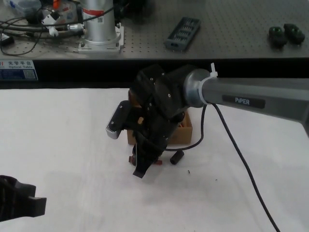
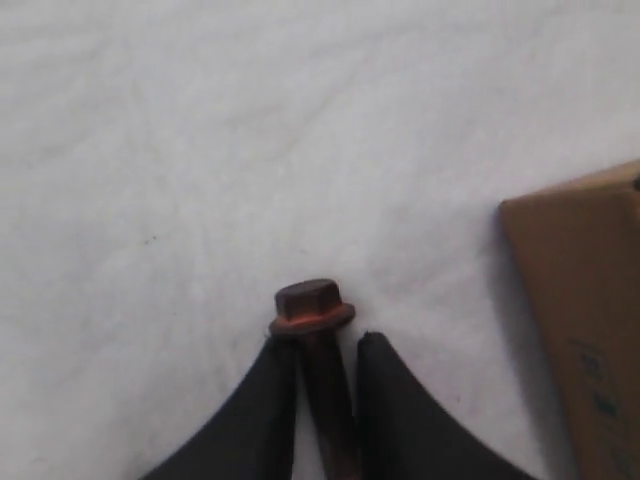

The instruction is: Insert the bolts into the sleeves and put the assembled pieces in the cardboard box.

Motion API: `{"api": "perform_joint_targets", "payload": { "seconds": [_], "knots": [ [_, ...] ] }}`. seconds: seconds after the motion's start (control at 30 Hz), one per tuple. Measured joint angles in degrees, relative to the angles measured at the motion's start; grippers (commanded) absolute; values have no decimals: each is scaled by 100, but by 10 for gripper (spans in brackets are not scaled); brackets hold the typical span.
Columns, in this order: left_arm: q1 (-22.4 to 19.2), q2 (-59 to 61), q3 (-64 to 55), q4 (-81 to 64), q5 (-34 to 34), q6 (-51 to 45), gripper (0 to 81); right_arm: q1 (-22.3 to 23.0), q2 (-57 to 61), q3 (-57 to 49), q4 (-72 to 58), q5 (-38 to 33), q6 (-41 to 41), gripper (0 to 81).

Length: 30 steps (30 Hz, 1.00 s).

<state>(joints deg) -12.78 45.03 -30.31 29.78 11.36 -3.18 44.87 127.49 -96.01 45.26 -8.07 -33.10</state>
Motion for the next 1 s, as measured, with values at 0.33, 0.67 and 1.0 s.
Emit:
{"api": "perform_joint_targets", "payload": {
  "seconds": [0.33, 0.67, 1.0],
  "knots": [
    [0, 11, 0, 0, 504, 318, 62, 20, -321, 38, 500, -243, 943, 36],
    [0, 927, -760, 25, 594, 1273, 62, 33, -1491, 36, 872, -347, 1389, 36],
    [-364, 2659, -2496, 638, 1238, 1598, 62, -129, -2672, 613, 1185, 8, 1546, 36]
  ]
}}
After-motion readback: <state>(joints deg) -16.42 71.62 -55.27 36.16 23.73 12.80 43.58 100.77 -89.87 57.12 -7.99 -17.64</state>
